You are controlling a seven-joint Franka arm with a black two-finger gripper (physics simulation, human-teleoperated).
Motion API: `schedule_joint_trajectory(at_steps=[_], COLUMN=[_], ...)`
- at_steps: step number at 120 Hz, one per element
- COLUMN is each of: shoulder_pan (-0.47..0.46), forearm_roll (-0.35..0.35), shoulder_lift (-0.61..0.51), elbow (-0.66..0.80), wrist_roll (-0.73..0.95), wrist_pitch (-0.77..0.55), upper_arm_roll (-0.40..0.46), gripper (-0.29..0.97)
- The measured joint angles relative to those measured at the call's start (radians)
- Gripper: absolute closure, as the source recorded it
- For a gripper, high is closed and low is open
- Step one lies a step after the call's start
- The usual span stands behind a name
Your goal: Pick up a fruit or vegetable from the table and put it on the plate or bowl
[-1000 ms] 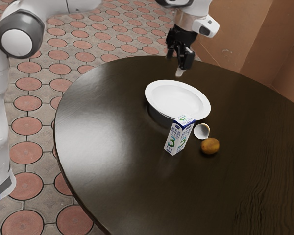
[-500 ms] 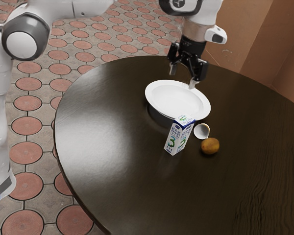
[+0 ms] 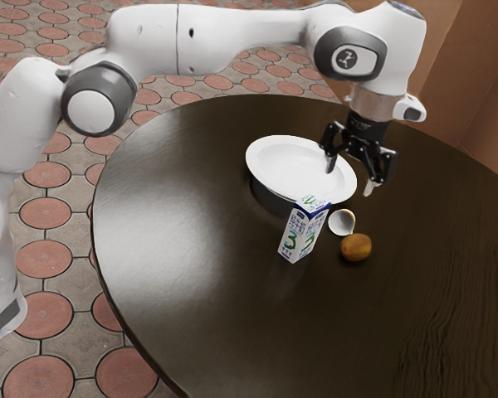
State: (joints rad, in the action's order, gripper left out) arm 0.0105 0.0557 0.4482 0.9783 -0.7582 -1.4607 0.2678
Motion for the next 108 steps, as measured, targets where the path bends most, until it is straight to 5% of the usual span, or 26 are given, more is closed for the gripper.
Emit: schedule_joint_trajectory(at_steps=[108], shoulder_pan=[-0.024], forearm_roll=[0.026], shoulder_lift=[0.146], elbow=[-0.055], wrist_roll=[0.041], wrist_pitch=[-0.079], upper_arm_roll=[0.013], gripper=[0.00])
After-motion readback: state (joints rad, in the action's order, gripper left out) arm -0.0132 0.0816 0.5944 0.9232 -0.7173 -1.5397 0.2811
